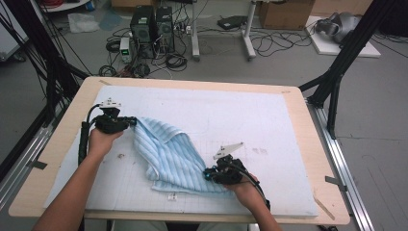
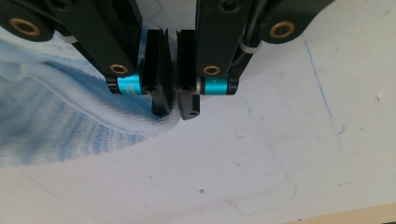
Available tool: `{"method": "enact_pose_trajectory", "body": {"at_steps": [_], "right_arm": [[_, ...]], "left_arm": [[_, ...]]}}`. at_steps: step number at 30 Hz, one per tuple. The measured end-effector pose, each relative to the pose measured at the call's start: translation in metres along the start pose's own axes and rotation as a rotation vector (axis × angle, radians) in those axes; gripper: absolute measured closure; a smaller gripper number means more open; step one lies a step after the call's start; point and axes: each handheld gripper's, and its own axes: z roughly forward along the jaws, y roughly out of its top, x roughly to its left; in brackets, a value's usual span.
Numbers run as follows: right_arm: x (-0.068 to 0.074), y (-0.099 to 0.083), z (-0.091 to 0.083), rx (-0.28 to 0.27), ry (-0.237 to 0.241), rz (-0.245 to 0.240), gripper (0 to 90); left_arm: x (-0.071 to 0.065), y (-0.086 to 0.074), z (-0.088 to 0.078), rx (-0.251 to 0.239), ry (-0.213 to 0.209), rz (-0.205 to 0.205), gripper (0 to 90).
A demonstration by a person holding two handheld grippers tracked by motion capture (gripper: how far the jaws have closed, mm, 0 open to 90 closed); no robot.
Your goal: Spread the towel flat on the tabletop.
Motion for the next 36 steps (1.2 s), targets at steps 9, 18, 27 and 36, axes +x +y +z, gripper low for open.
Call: {"method": "enact_pose_trajectory", "body": {"at_steps": [9,18,27,36], "right_arm": [[0.004,-0.009,-0.011,-0.066,-0.013,-0.02,59.6],[-0.01,0.031,-0.006,-0.195,-0.14,-0.06,45.7],[-0.016,0.074,0.038,-0.164,-0.126,-0.098,44.5],[-0.014,0.105,0.085,-0.124,-0.12,-0.103,49.5]], "left_arm": [[-0.023,0.009,0.026,-0.052,0.008,0.023,59.5],[-0.022,0.003,-0.002,-0.116,-0.007,0.014,43.8],[-0.023,-0.028,-0.02,-0.153,-0.031,0.002,42.1],[-0.008,-0.048,-0.033,-0.195,0.003,-0.047,42.2]]}}
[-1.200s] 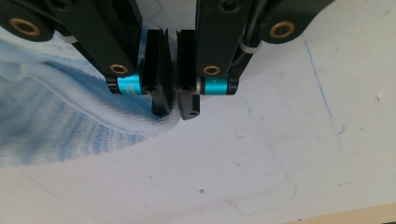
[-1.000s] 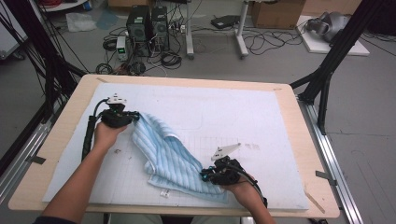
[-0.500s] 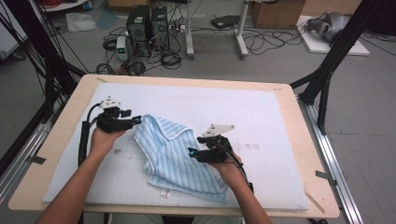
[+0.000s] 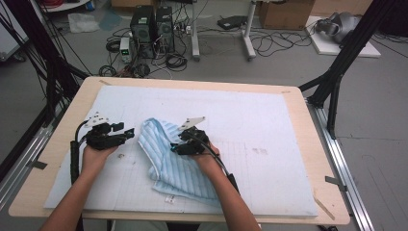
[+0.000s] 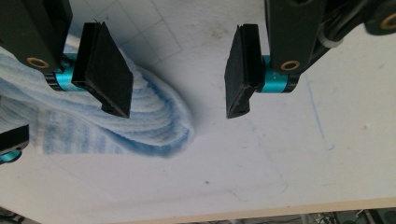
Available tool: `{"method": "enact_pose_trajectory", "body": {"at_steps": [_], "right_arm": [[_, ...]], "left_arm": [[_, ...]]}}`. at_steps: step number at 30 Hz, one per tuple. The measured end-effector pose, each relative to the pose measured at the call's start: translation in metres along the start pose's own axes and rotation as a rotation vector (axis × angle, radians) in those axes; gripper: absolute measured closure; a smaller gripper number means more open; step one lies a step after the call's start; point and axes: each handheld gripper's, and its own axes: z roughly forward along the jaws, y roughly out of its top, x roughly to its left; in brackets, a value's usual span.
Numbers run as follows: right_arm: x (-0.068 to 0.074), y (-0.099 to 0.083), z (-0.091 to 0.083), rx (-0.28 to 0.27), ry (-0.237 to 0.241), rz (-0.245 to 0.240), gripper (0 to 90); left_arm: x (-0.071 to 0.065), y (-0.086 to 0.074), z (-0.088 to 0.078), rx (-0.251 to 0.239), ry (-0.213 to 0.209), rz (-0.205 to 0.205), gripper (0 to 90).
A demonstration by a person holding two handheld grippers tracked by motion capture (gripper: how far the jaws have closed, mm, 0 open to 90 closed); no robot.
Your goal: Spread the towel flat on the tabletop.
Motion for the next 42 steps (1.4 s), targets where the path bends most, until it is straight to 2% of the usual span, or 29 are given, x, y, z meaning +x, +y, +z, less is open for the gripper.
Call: {"method": "enact_pose_trajectory", "body": {"at_steps": [2,4,6,7,9,11,15,21,25,28,30,32,33,36,38,42], "right_arm": [[0.002,0.004,0.01,-0.002,-0.007,0.007,49.4],[0.003,0.006,0.018,0.021,-0.032,0.019,51.7],[0.003,0.005,0.027,0.049,-0.062,0.015,59.0],[0.003,0.005,0.027,0.045,-0.072,0.005,64.3],[0.002,0.007,0.025,0.062,-0.093,-0.013,81.0],[-0.002,0.009,0.021,0.064,-0.091,-0.012,83.9],[-0.02,0.013,0.005,0.013,-0.154,0.045,84.5],[-0.054,0.017,-0.018,0.0,-0.267,0.113,84.5],[-0.073,0.017,-0.034,-0.011,-0.361,0.15,84.5],[-0.087,0.013,-0.044,-0.005,-0.436,0.193,84.5],[-0.096,0.007,-0.049,-0.007,-0.473,0.249,84.4],[-0.103,0.002,-0.049,0.007,-0.499,0.284,81.3],[-0.105,0.0,-0.049,0.02,-0.513,0.293,75.8],[-0.106,-0.005,-0.052,-0.007,-0.509,0.317,65.2],[-0.103,-0.007,-0.057,-0.027,-0.491,0.311,61.1],[-0.094,-0.018,-0.069,-0.056,-0.438,0.292,54.7]], "left_arm": [[0.002,-0.001,-0.002,-0.002,0.0,-0.007,42.2],[0.002,-0.002,-0.003,-0.005,0.005,-0.006,42.1],[0.004,-0.004,-0.003,-0.006,0.011,-0.007,42.3],[0.005,-0.004,-0.003,-0.004,0.011,-0.013,42.3],[0.006,-0.005,-0.002,-0.005,0.015,-0.019,42.2],[0.007,-0.005,-0.003,-0.012,0.016,-0.025,42.2],[0.008,-0.005,-0.004,-0.018,0.019,-0.033,42.3],[0.009,-0.005,-0.004,-0.015,0.019,-0.038,42.3],[0.009,-0.006,-0.003,-0.009,0.017,-0.039,42.3],[0.008,-0.006,-0.002,-0.002,0.012,-0.037,42.3],[0.006,-0.006,-0.001,-0.003,0.009,-0.034,42.3],[0.005,-0.006,0.0,0.001,0.006,-0.03,42.3],[0.005,-0.006,0.0,0.003,0.002,-0.029,42.3],[0.002,-0.006,0.002,0.013,-0.019,-0.032,42.4],[0.0,-0.006,0.004,0.013,-0.042,-0.038,42.4],[-0.01,-0.004,0.007,0.008,-0.118,-0.054,42.5]]}}
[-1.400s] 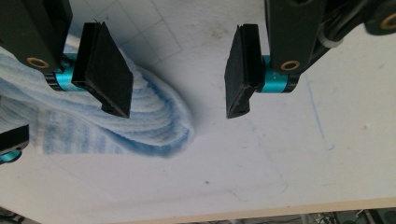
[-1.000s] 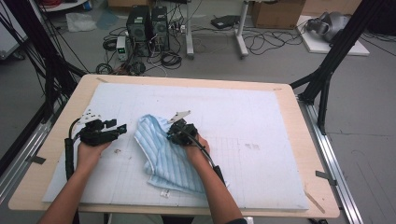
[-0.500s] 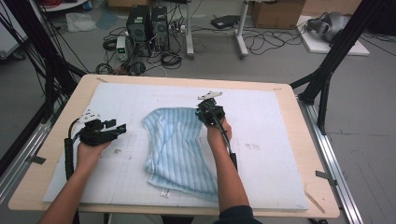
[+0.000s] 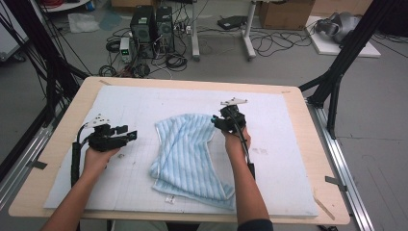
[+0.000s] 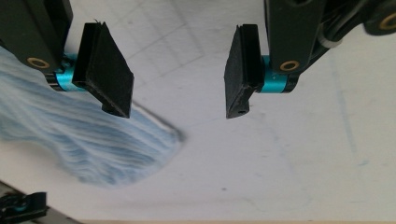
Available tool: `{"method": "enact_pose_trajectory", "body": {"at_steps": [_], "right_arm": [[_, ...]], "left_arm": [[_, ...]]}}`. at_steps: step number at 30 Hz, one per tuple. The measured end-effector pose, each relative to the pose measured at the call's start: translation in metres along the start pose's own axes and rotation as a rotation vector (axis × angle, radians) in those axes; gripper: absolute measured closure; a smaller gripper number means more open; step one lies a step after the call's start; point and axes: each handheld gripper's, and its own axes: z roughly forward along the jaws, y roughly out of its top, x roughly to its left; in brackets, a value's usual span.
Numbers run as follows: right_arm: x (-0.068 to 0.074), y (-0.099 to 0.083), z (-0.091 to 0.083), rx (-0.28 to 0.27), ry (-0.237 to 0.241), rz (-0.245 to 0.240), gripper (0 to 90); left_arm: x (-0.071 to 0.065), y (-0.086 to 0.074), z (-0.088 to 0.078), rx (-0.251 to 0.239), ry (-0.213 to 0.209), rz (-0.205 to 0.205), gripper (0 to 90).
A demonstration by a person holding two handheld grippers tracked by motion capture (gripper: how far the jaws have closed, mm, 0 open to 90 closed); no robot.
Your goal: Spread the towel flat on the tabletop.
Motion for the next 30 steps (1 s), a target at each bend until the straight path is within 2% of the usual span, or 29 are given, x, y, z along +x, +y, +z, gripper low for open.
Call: {"method": "enact_pose_trajectory", "body": {"at_steps": [2,4,6,7,9,11,13,15,17,20,24,26,28,30], "right_arm": [[-0.001,-0.007,-0.01,-0.005,0.024,-0.008,52.0],[-0.004,-0.016,-0.021,-0.024,0.048,-0.003,49.2],[-0.006,-0.025,-0.032,-0.027,0.056,-0.025,48.2],[-0.007,-0.03,-0.038,-0.04,0.075,-0.031,47.7],[-0.009,-0.039,-0.05,-0.045,0.103,-0.029,43.6],[-0.011,-0.048,-0.062,-0.069,0.148,-0.023,41.1],[-0.012,-0.054,-0.068,-0.064,0.172,-0.036,39.5],[-0.014,-0.062,-0.074,-0.049,0.166,-0.051,37.2],[-0.016,-0.069,-0.077,-0.062,0.172,-0.035,36.3],[-0.019,-0.079,-0.079,-0.066,0.185,-0.008,35.8],[-0.02,-0.08,-0.079,-0.064,0.184,-0.015,36.0],[-0.019,-0.08,-0.08,-0.069,0.189,-0.017,36.2],[-0.019,-0.08,-0.079,-0.064,0.193,-0.025,36.3],[-0.019,-0.08,-0.079,-0.066,0.192,-0.025,36.3]], "left_arm": [[-0.008,0.001,0.004,0.005,-0.04,0.005,42.2],[-0.017,0.003,0.01,0.022,-0.069,0.026,40.2],[-0.027,0.004,0.016,0.039,-0.099,0.047,38.0],[-0.032,0.004,0.02,0.045,-0.112,0.059,36.6],[-0.041,0.004,0.027,0.059,-0.117,0.073,34.1],[-0.049,0.004,0.033,0.078,-0.125,0.099,33.1],[-0.057,0.004,0.039,0.103,-0.116,0.133,33.0],[-0.063,0.004,0.045,0.119,-0.112,0.143,33.1],[-0.071,0.004,0.051,0.124,-0.121,0.142,33.5],[-0.082,0.005,0.062,0.177,-0.139,0.181,35.5],[-0.091,0.003,0.076,0.241,-0.137,0.235,46.5],[-0.09,0.001,0.079,0.251,-0.122,0.255,57.3],[-0.087,0.002,0.079,0.238,-0.12,0.246,72.8],[-0.079,0.006,0.076,0.21,-0.104,0.219,80.2]]}}
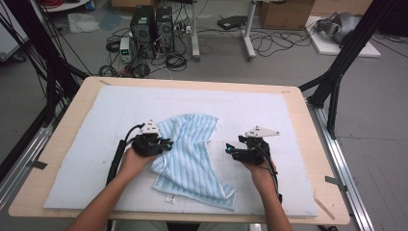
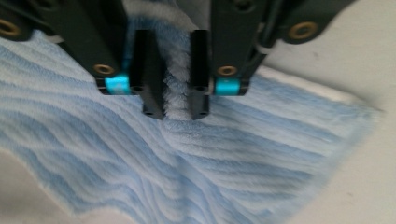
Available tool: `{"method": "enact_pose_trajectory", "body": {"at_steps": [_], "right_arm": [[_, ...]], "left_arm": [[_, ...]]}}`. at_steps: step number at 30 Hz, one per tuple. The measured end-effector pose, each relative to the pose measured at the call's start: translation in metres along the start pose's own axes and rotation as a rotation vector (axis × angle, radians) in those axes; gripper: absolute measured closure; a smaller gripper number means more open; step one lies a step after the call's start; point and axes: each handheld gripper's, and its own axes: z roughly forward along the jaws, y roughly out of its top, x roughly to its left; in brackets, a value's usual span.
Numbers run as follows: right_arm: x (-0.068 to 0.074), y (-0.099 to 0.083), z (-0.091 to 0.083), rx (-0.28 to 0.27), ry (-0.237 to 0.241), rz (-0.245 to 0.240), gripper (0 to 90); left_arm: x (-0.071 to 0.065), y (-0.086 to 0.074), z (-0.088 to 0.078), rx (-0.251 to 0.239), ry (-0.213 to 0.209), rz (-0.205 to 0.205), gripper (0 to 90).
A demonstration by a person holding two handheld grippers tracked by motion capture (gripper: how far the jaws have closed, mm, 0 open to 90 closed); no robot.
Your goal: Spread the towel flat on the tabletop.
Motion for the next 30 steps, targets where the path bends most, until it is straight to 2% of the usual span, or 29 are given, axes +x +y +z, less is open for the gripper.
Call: {"method": "enact_pose_trajectory", "body": {"at_steps": [2,7,8,10,11,13,14,15,18,20,22,23,26,28,30], "right_arm": [[0.001,0.0,0.0,0.004,0.003,0.003,36.3],[0.002,0.0,0.002,0.005,0.011,0.003,36.5],[0.002,0.0,0.002,0.006,0.009,0.005,36.5],[0.003,0.0,0.003,0.012,0.01,0.004,36.5],[0.003,0.0,0.004,0.015,0.009,0.001,36.6],[0.004,0.0,0.004,0.018,0.01,0.005,36.6],[0.004,0.0,0.004,0.017,0.01,0.006,36.6],[0.004,0.0,0.005,0.016,0.011,0.003,36.6],[0.004,-0.001,0.006,0.015,0.011,0.004,36.6],[0.005,-0.001,0.007,0.017,0.012,0.005,36.6],[0.005,-0.001,0.007,0.014,0.015,0.002,36.6],[0.005,-0.001,0.007,0.013,0.015,0.0,36.6],[0.005,-0.001,0.007,0.003,0.018,0.013,36.4],[0.004,0.0,0.008,-0.006,0.019,0.03,36.4],[0.004,0.001,0.01,-0.013,0.022,0.035,36.5]], "left_arm": [[0.01,0.002,-0.006,-0.041,-0.008,-0.063,80.8],[0.033,0.008,-0.021,-0.094,0.05,-0.134,81.7],[0.038,0.009,-0.022,-0.093,0.059,-0.141,81.7],[0.045,0.008,-0.024,-0.123,0.086,-0.17,81.6],[0.049,0.009,-0.025,-0.109,0.094,-0.173,81.7],[0.054,0.008,-0.026,-0.136,0.124,-0.187,81.6],[0.054,0.008,-0.026,-0.136,0.124,-0.187,81.6],[0.06,0.008,-0.027,-0.146,0.172,-0.197,81.7],[0.073,0.007,-0.027,-0.157,0.239,-0.228,82.1],[0.079,0.007,-0.026,-0.162,0.242,-0.256,82.1],[0.08,0.007,-0.026,-0.169,0.232,-0.266,80.7],[0.079,0.007,-0.026,-0.167,0.217,-0.268,77.5],[0.077,0.007,-0.03,-0.178,0.215,-0.281,54.3],[0.076,0.007,-0.035,-0.192,0.216,-0.279,46.4],[0.074,0.007,-0.04,-0.201,0.213,-0.263,43.1]]}}
